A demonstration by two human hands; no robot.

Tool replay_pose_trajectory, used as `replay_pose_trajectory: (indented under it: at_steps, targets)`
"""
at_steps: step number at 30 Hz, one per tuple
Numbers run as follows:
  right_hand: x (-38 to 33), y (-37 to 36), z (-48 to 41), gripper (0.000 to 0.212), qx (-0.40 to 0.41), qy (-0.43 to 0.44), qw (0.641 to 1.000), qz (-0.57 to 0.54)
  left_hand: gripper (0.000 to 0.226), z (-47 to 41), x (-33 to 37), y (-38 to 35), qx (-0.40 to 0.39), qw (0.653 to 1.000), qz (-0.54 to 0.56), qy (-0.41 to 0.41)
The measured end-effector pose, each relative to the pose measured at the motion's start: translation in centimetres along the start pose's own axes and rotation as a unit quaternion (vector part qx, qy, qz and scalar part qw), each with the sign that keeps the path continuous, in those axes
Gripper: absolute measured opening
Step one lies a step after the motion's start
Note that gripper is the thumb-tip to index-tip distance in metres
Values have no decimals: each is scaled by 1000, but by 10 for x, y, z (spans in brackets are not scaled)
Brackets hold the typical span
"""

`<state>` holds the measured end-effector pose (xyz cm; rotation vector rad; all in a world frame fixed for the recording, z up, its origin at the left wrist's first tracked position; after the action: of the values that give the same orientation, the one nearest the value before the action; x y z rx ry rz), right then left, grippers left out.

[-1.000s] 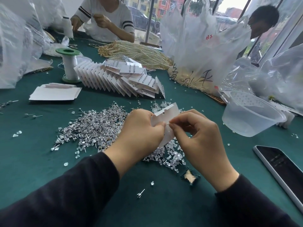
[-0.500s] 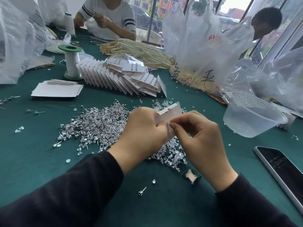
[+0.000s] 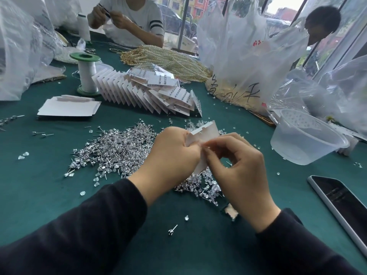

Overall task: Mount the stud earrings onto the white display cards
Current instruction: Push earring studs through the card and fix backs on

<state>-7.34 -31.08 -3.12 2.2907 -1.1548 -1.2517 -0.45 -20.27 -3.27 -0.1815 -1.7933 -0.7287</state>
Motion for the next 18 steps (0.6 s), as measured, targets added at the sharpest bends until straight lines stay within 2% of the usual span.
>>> replay_pose_trajectory:
  at_steps: [5,18]
  targets:
    - [1,5,1,2,31,-11,999,-11,28,0,1,-1,0,1000,15,2]
    - [1,-1,2,8,6,-4,1000,-4,28,1,-3,-2,11,1000,5,-10]
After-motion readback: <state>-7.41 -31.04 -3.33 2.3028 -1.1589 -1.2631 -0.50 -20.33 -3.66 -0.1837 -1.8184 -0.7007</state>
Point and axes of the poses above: each hand's wrist, its own z-axis away from the middle knuckle, its own y-axis out of the back of the hand, x = y × z, the point moved 3 cm from there along -z, towards the middle knuckle, and after that the axes turned 9 degrees about -x, right-handed, at the moved point
